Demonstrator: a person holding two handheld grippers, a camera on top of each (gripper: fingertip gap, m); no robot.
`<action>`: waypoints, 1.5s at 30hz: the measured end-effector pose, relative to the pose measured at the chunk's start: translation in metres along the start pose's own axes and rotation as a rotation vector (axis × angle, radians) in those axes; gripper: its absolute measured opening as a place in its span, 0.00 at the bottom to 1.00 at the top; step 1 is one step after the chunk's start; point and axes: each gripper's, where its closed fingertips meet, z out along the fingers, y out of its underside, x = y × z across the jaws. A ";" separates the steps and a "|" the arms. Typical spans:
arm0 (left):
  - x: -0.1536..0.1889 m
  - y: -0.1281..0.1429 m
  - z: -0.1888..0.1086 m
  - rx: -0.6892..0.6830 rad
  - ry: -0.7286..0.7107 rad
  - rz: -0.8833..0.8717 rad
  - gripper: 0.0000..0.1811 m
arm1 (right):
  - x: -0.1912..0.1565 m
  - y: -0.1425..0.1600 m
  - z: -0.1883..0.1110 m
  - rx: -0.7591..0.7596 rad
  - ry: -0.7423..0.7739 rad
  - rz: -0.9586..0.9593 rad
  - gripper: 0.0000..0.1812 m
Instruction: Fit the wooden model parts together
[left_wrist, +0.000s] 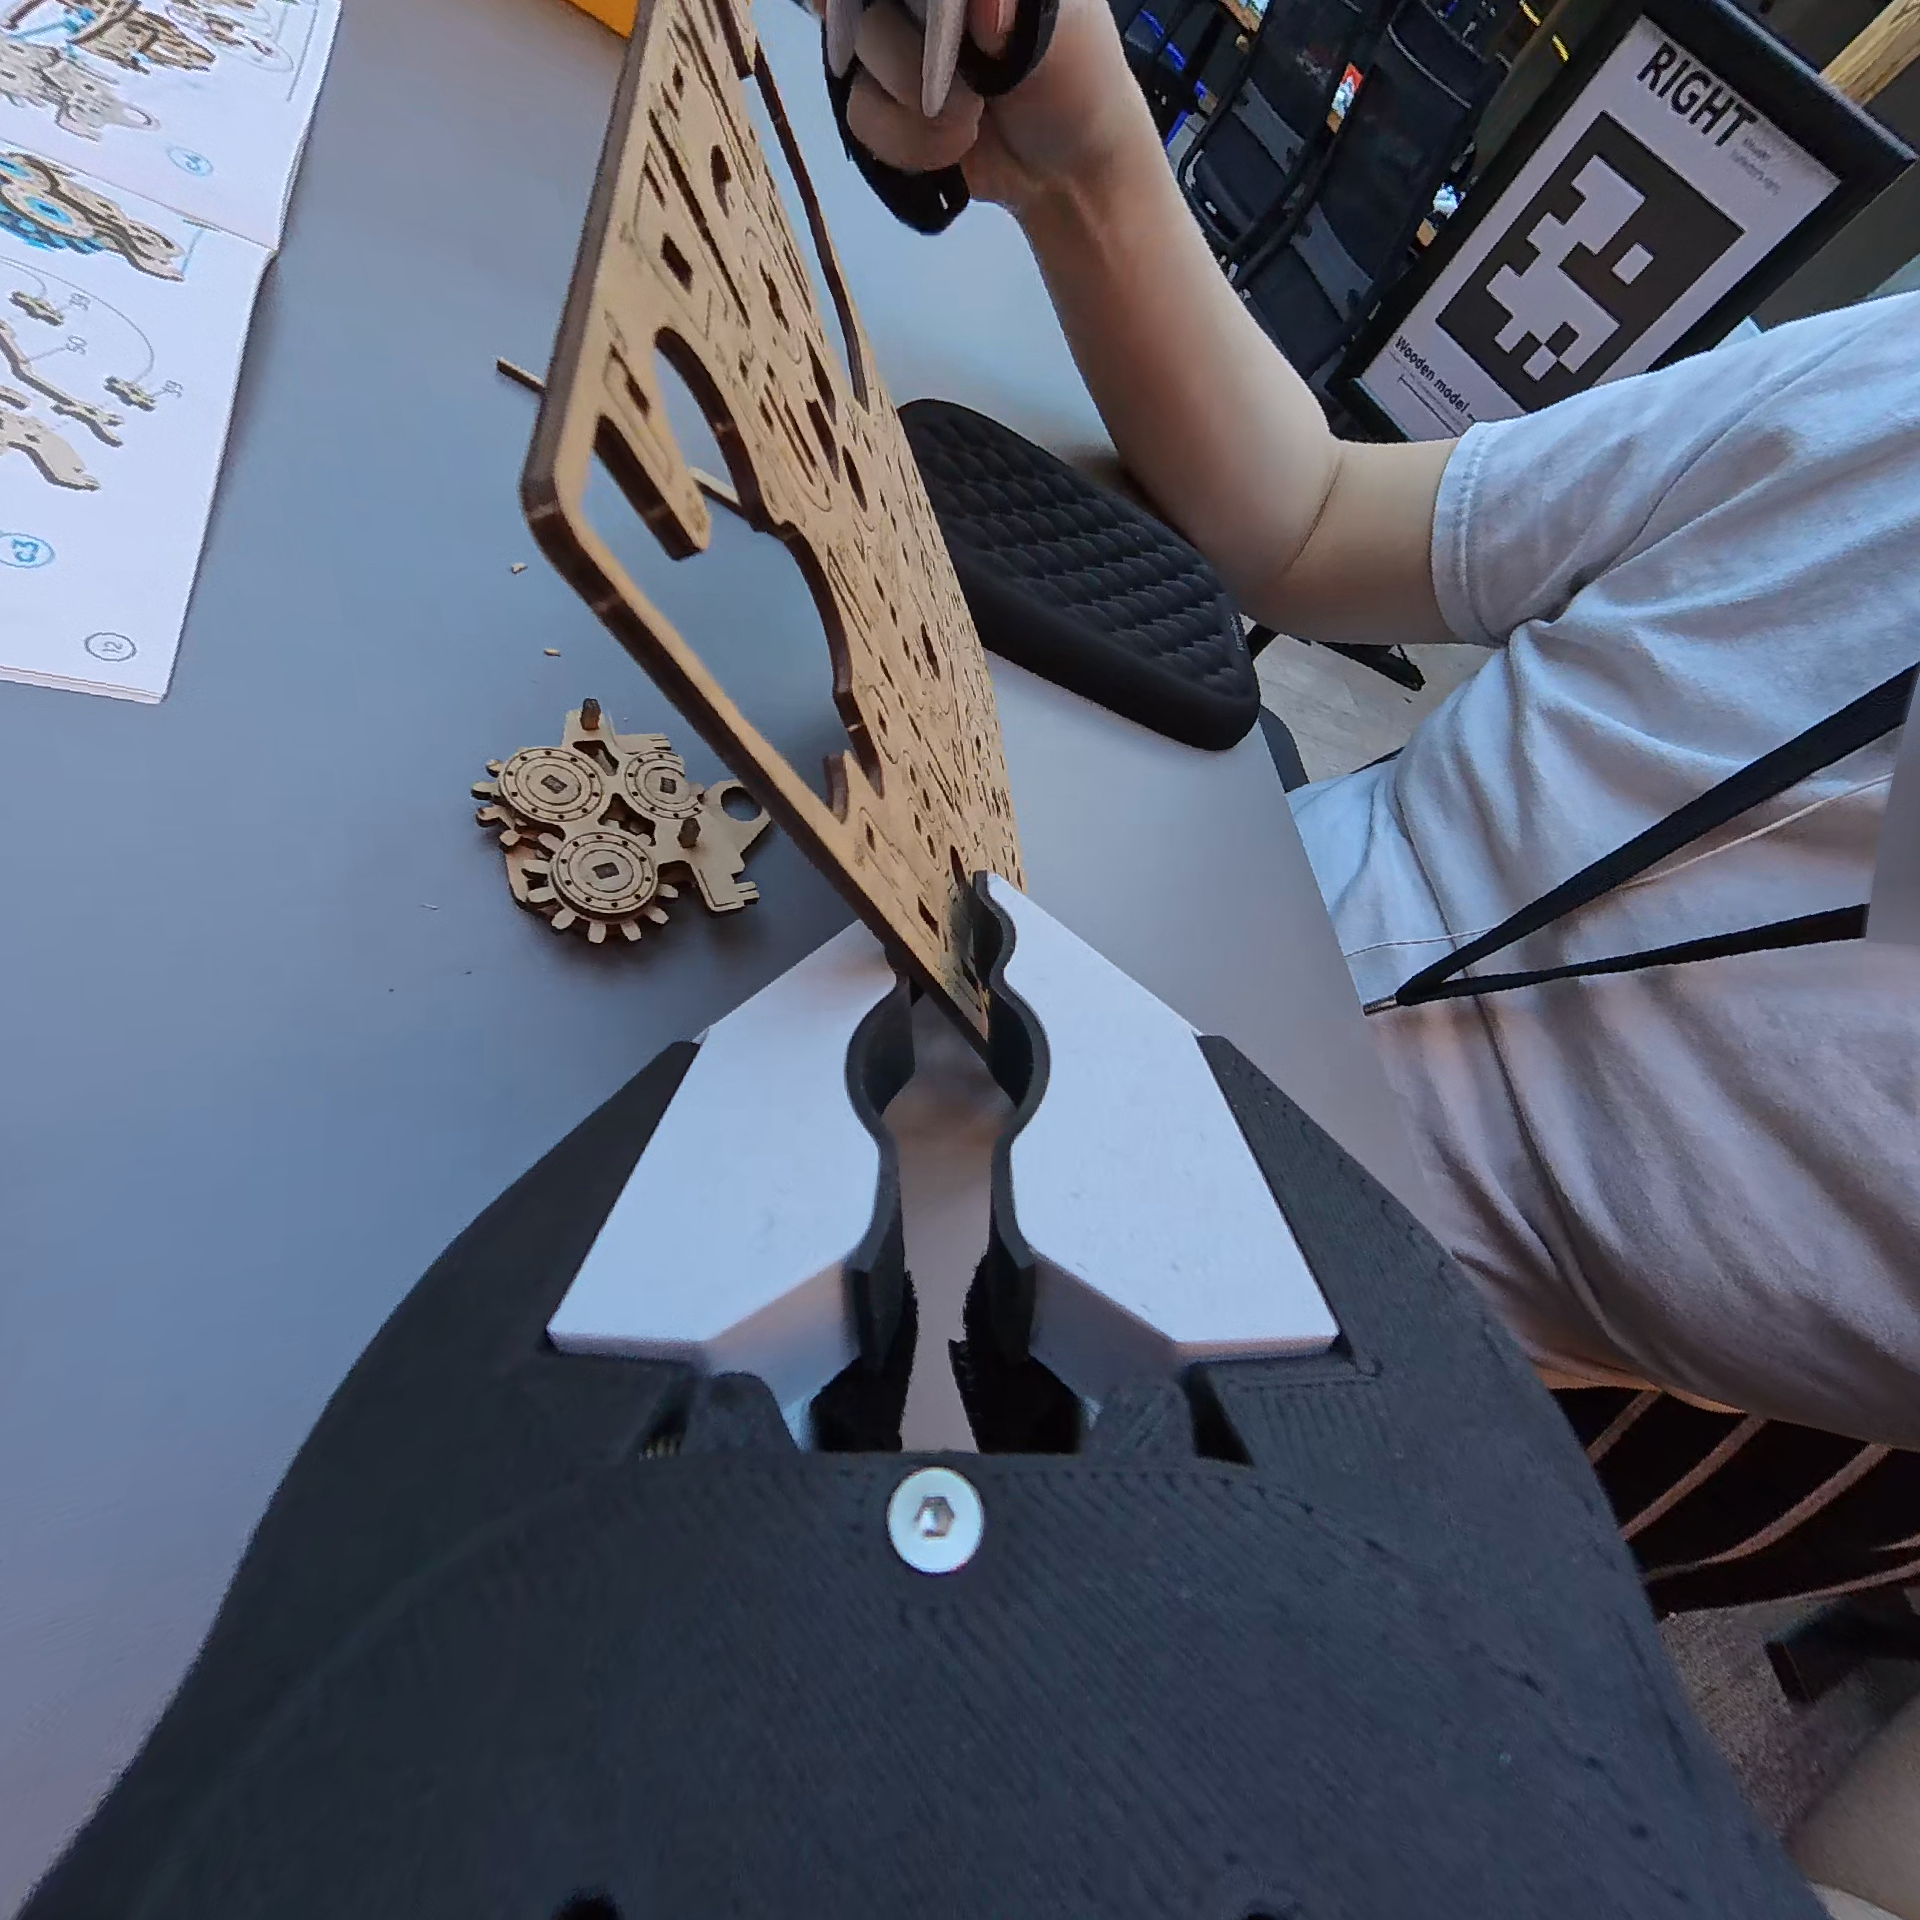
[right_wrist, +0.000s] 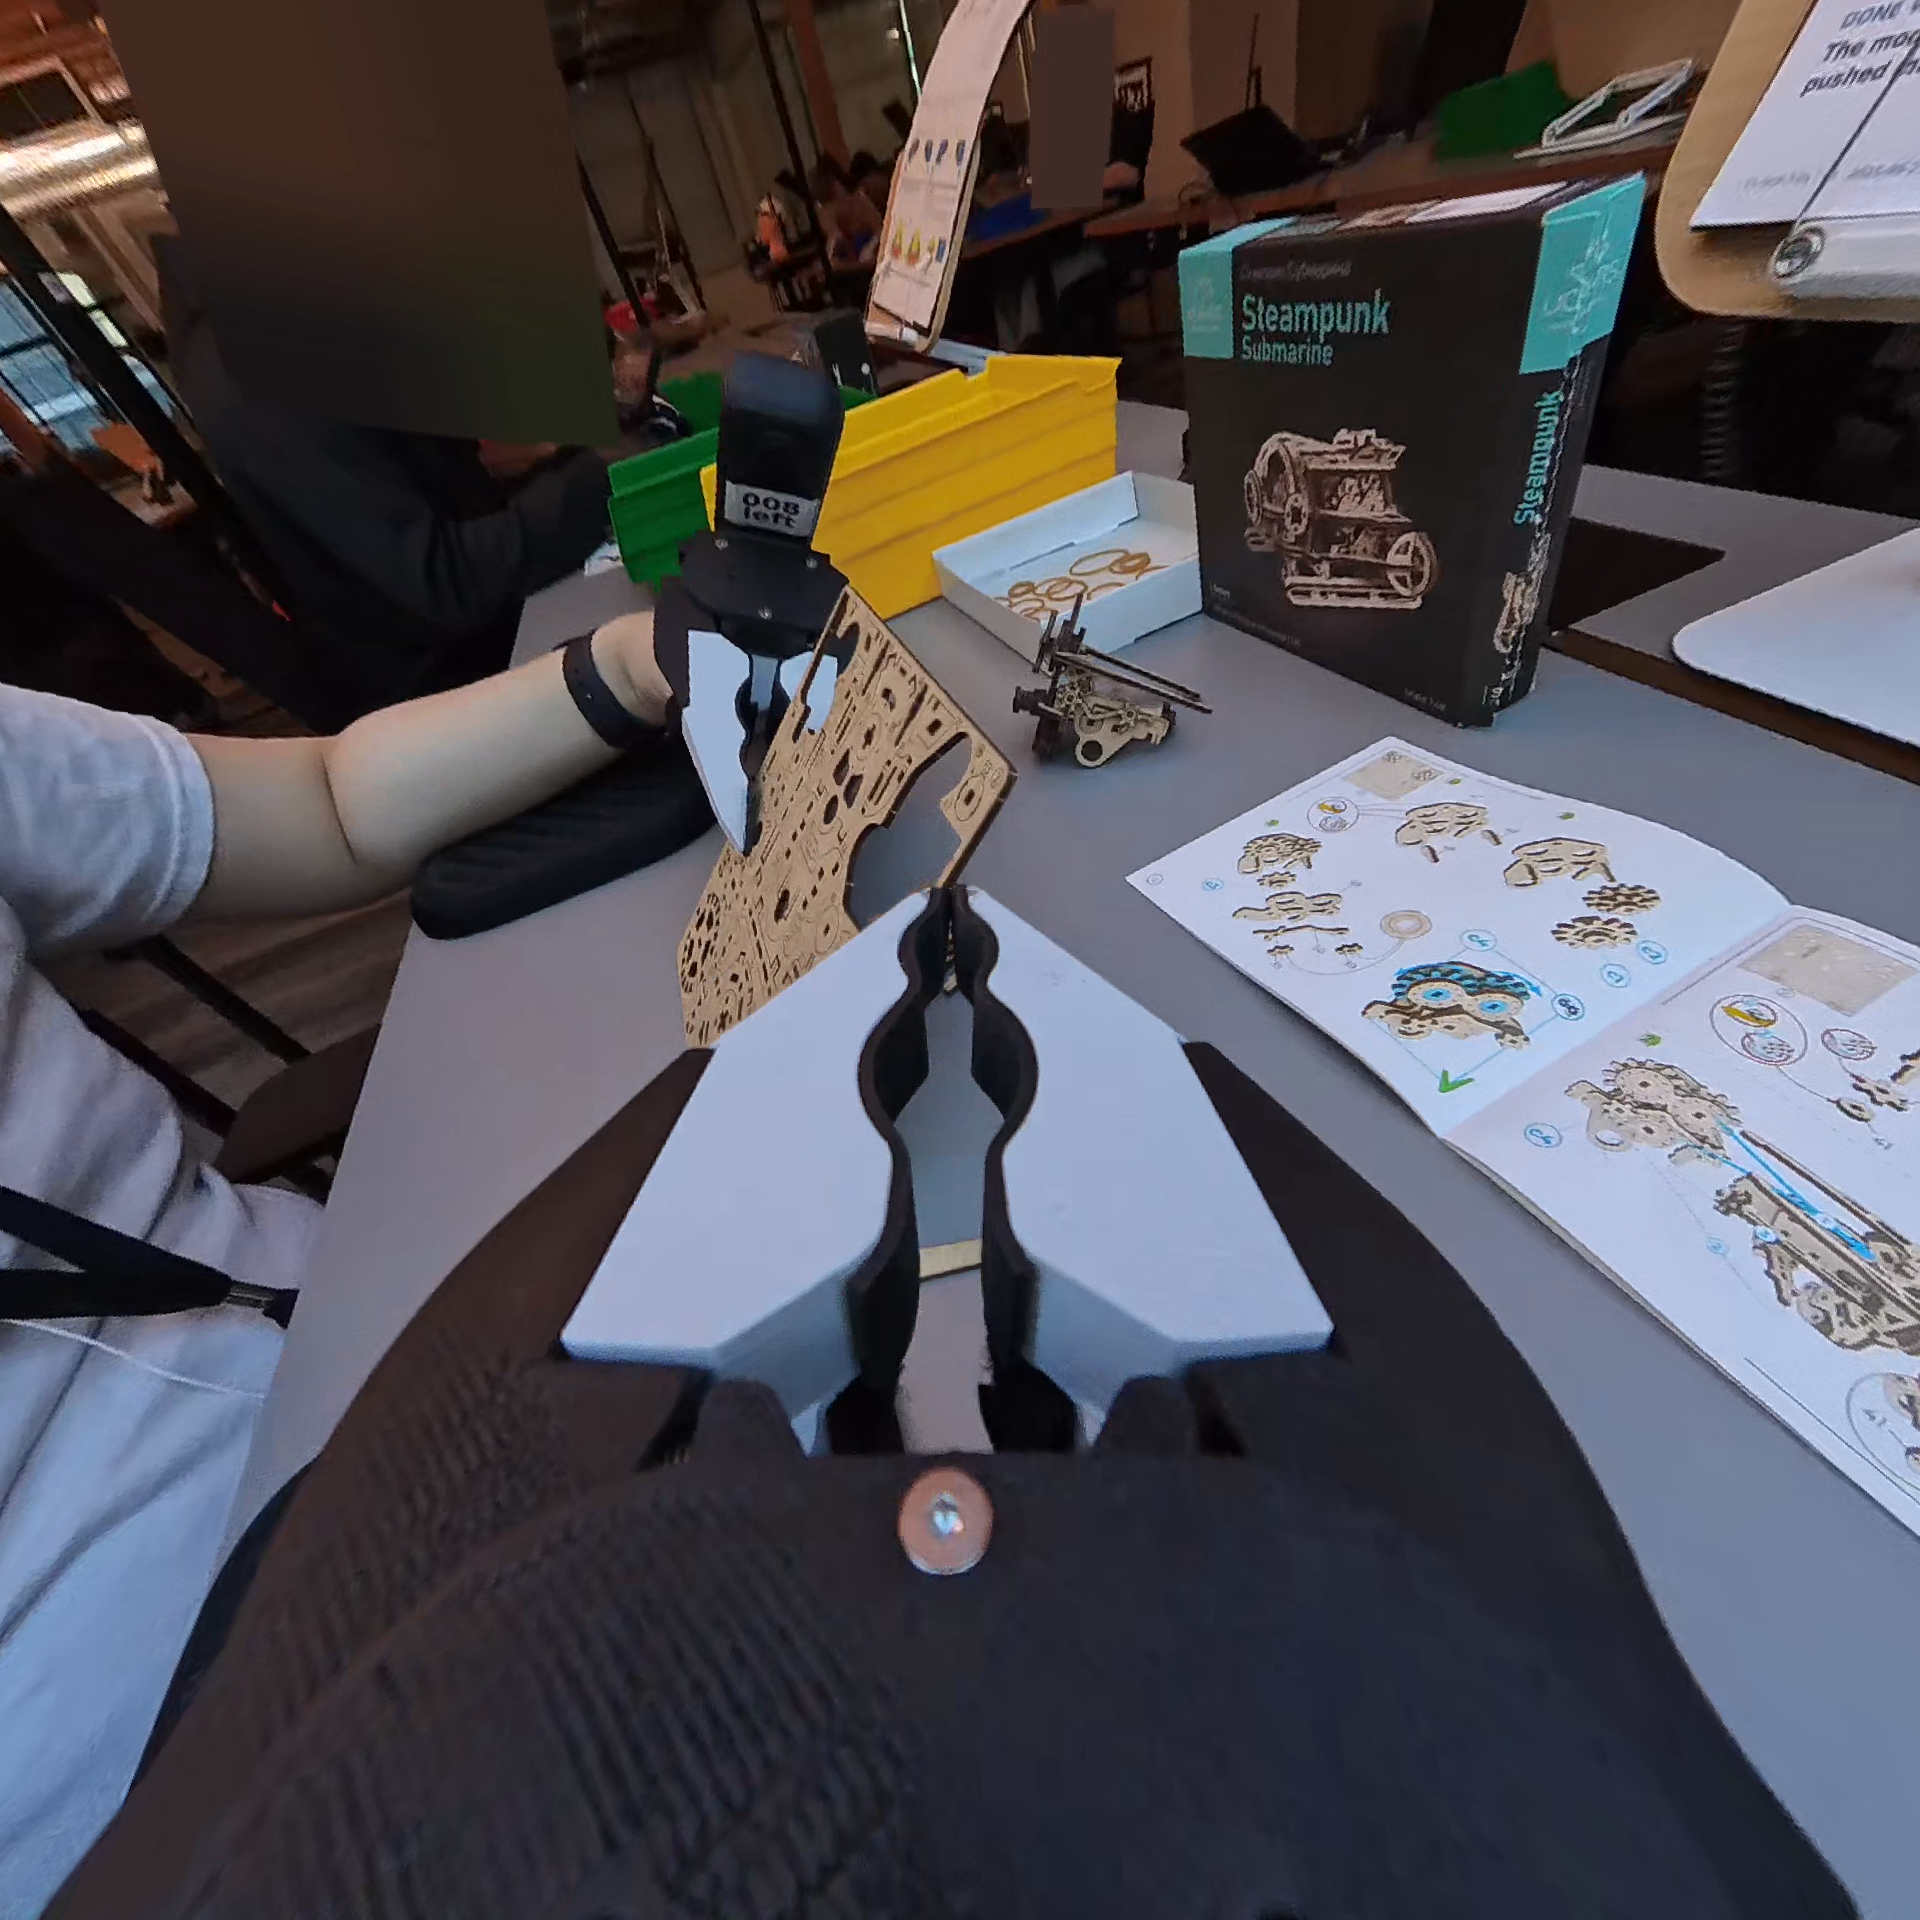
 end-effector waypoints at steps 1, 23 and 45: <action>0.000 0.000 0.000 -0.001 0.000 0.000 0.03 | -0.001 0.004 0.003 -0.021 -0.009 -0.001 0.04; 0.001 0.000 -0.002 -0.012 -0.010 0.018 0.02 | -0.047 0.070 0.072 -0.271 -0.217 0.286 0.08; 0.009 -0.020 0.030 0.053 0.001 -0.087 0.00 | -0.061 0.054 0.078 -0.174 -0.299 0.281 0.01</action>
